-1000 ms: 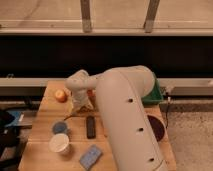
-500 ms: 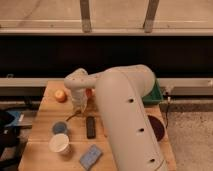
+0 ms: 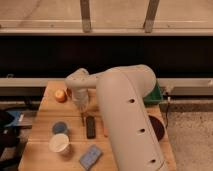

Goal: Place fork in red bowl

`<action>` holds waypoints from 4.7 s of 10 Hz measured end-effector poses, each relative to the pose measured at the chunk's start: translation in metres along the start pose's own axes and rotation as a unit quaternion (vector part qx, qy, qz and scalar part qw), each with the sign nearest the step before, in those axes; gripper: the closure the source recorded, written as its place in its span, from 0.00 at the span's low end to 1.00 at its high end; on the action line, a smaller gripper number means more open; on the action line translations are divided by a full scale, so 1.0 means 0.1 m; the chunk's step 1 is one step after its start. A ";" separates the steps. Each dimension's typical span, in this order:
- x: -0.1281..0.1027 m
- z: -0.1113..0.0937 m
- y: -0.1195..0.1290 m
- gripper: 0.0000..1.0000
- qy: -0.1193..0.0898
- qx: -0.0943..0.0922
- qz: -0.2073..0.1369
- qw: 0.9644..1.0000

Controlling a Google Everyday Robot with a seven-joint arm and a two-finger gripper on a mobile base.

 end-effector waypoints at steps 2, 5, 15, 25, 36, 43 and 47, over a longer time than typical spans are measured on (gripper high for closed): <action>0.03 -0.05 -0.15 1.00 -0.018 0.002 0.011 1.000; 0.04 -0.13 -0.20 1.00 -0.031 -0.003 0.021 0.999; -0.12 -1.27 -0.79 1.00 -0.133 -0.010 0.047 0.990; -1.09 -1.54 0.30 1.00 -0.161 -0.053 -0.098 0.981; -1.35 -0.88 -0.04 0.20 -0.126 -0.093 -0.093 0.983; -1.14 -1.22 -0.26 0.20 -0.164 -0.085 -0.073 0.980; -0.83 -1.64 -0.68 0.20 -0.219 -0.064 -0.034 0.973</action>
